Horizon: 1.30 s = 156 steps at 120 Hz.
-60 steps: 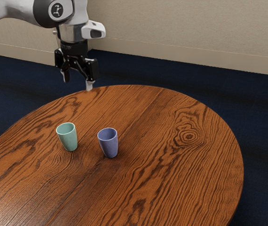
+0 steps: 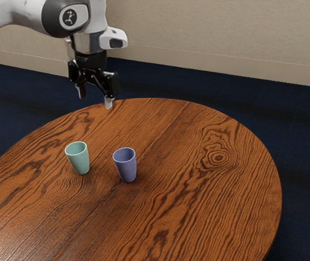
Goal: Place the left cup onto the right cup
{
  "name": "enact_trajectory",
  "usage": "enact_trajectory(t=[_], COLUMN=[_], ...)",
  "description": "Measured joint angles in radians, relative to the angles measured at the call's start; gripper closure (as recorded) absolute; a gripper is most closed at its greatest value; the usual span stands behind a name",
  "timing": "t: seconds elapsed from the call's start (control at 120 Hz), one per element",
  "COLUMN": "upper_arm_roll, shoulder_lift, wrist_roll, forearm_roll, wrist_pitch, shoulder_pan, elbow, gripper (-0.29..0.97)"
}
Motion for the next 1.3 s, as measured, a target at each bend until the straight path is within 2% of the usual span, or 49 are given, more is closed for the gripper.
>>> enact_trajectory(t=[0.508, 0.808, 1.092, 1.3], upper_arm_roll=[0.012, 0.013, 0.013, 0.013], shoulder_lift=[-0.004, 0.005, 0.007, 0.022], wrist_roll=[-0.008, -0.01, -0.012, -0.012], forearm_roll=[-0.012, -0.011, -0.009, -0.006], wrist_pitch=[0.11, 0.144, 0.195, 0.223], shoulder_pan=[0.031, 0.107, 0.196, 0.219], elbow=[-0.14, -0.188, -0.256, -0.271], gripper=[0.0, 0.01, 0.08, 0.12])
